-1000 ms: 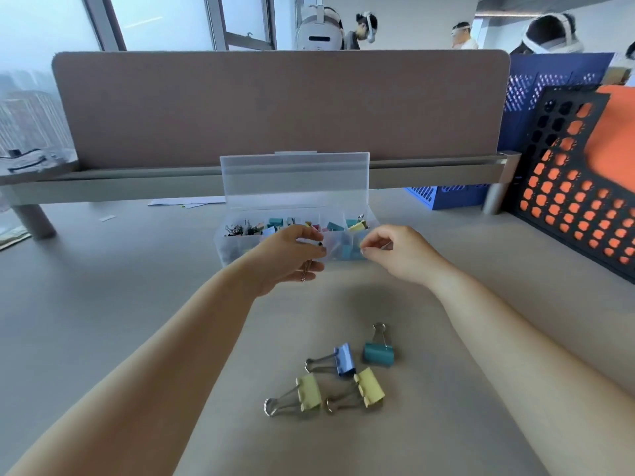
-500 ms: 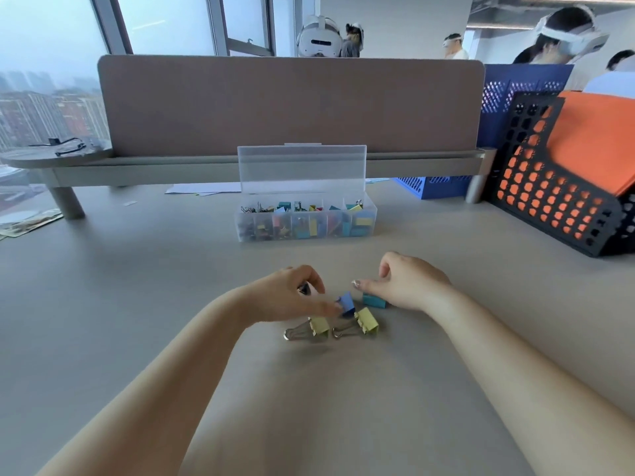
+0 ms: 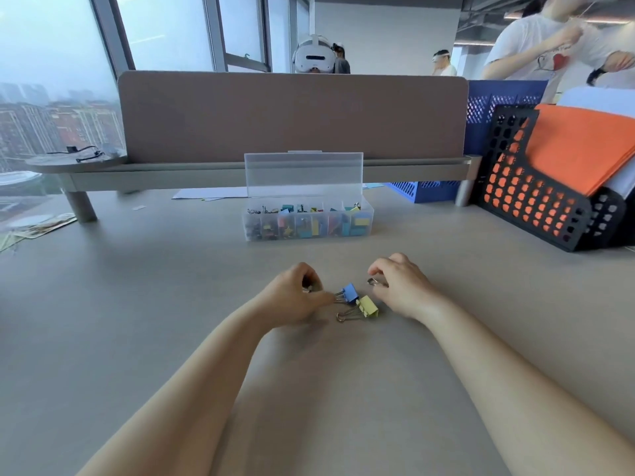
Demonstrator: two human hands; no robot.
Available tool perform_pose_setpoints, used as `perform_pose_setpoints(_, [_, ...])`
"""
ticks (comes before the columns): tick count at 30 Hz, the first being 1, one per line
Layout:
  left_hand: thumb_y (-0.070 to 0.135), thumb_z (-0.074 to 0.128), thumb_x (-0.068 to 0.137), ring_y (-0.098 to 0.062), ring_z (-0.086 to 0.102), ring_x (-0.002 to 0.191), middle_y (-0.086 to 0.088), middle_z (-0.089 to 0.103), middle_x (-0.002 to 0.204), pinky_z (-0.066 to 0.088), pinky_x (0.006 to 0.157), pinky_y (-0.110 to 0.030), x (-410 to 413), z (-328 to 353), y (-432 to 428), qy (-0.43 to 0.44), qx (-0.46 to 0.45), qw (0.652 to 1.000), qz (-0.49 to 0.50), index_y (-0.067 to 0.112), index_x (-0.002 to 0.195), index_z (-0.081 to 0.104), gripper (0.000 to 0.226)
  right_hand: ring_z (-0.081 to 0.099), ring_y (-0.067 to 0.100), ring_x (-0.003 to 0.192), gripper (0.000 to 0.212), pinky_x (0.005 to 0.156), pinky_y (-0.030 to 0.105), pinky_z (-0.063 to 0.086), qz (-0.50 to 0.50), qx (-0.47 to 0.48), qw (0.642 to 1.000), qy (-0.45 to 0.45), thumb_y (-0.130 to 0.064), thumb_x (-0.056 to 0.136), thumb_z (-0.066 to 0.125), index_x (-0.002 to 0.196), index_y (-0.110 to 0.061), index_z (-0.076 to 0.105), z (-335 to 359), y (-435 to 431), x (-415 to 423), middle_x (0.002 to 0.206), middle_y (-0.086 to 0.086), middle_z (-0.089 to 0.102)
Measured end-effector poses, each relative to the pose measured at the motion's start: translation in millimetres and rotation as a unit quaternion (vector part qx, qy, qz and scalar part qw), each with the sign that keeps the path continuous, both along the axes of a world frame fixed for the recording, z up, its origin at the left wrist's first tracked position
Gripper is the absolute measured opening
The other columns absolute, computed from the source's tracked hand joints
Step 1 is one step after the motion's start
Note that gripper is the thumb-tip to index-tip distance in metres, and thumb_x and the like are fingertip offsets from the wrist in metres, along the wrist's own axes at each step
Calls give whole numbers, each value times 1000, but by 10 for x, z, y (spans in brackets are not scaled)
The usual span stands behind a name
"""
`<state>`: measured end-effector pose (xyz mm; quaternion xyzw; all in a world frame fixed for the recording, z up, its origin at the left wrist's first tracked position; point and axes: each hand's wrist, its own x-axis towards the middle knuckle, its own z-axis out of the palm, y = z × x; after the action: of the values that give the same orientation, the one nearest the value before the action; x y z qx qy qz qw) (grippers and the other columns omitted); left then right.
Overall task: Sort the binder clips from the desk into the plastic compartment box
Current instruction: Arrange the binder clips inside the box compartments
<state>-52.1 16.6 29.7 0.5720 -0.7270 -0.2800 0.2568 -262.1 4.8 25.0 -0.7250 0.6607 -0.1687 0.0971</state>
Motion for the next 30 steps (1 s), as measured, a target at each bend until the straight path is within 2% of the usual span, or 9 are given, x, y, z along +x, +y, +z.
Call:
perform_pose_setpoints(4, [44,61,86,-14,53,74,5,58,89,44,66,-29,-105,-40,-62,41,1,999,34,19,98,48,31,40,28,122,39,99,37,39,6,-6,999,38,-12,93,43,131,-18,45,-42,-5,27,132,7,39])
perform_pose_setpoints(6, [46,54,90,-20,58,88,3,61,98,47,78,-34,-164,-64,-101,-2,-16,999,44,22,104,46,29,39,30,120,37,96,37,39,6,-22,999,49,-8,93,41,129,-16,45,-64,3,50,131,8,37])
perform_pose_setpoints(8, [45,48,92,-23,57,95,0,62,105,46,81,-35,-224,-64,-117,-43,-44,997,47,22,107,48,27,38,30,119,32,93,36,40,-6,-44,998,41,-9,92,44,124,-14,49,-97,17,66,128,8,37])
perform_pose_setpoints(13, [33,44,94,-23,50,102,-2,52,116,39,81,-31,-309,-54,-83,-75,-79,994,28,19,114,48,25,43,31,114,33,89,37,41,-113,-77,983,123,-38,96,44,119,-15,52,-130,55,42,124,9,47])
perform_pose_setpoints(18, [32,48,92,-18,53,94,0,45,118,44,80,-29,-287,-65,-46,-105,-84,991,1,25,121,48,30,48,33,112,32,86,37,43,-79,-73,990,89,-36,100,42,114,-10,54,-142,28,-10,118,13,56])
perform_pose_setpoints(20, [41,51,91,-17,53,98,2,46,122,44,82,-28,-281,-76,-49,-142,-91,986,-7,29,124,50,35,48,33,111,32,87,37,41,-71,-87,988,102,-35,101,39,114,-10,56,-143,28,6,118,13,56])
perform_pose_setpoints(23, [63,55,82,-17,56,106,7,45,126,47,86,-30,-288,-109,-57,-182,-92,979,-6,36,126,51,51,45,31,115,37,90,37,37,-101,-83,986,106,-45,99,37,115,-18,56,-167,51,21,121,10,52])
perform_pose_setpoints(27, [68,56,78,-17,55,108,10,46,125,45,81,-27,-333,-146,-66,-199,-113,973,-12,41,122,54,52,42,28,119,47,93,35,35,-120,-13,992,30,-64,84,53,113,-26,53,-127,95,-111,123,4,50])
perform_pose_setpoints(30, [63,56,82,-17,55,108,9,47,124,43,79,-27,-352,-161,-87,-187,-129,974,-12,39,121,56,46,48,26,111,37,85,32,40,-106,-29,994,-16,-57,85,59,101,-24,56,-133,97,-195,113,2,58])
